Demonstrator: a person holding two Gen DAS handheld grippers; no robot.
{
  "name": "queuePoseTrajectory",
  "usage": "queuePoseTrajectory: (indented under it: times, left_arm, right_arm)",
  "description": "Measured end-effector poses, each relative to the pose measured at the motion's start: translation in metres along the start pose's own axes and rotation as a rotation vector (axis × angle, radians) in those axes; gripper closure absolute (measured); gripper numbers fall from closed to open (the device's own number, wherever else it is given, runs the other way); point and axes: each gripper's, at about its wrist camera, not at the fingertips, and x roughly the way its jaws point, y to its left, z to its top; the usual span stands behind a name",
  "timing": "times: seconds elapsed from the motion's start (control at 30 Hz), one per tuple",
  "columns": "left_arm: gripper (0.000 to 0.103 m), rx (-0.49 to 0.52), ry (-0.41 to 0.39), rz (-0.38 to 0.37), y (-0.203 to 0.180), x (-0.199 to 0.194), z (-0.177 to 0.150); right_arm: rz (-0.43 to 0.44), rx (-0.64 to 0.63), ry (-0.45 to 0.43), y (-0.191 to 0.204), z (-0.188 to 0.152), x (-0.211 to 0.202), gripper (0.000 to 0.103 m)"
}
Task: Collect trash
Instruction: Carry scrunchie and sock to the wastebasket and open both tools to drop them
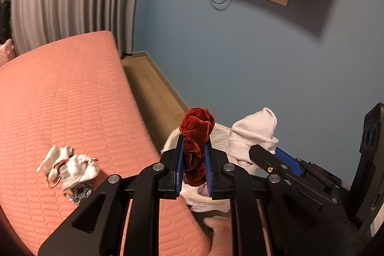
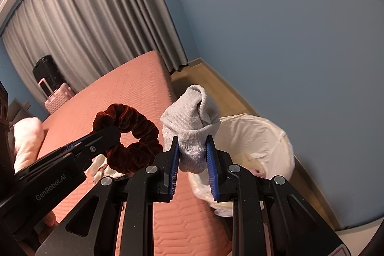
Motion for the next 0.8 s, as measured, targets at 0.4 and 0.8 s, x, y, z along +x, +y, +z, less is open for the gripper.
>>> queuePoseTrajectory:
  times: [0.4,0.8]
  left_arm:
    - [0.088,0.059,0.039,-0.046,-0.033,0.029,0.009]
    - [0.061,0.038,0.023,-0.061,-0.041,0.046,0.024]
  right_arm:
    - [-0.050,0.047,-0.005,-0.039,0.003,0.003,0.083]
    - [-0.074,0.055,0.000,-0.055,0.006,0.009,0.078]
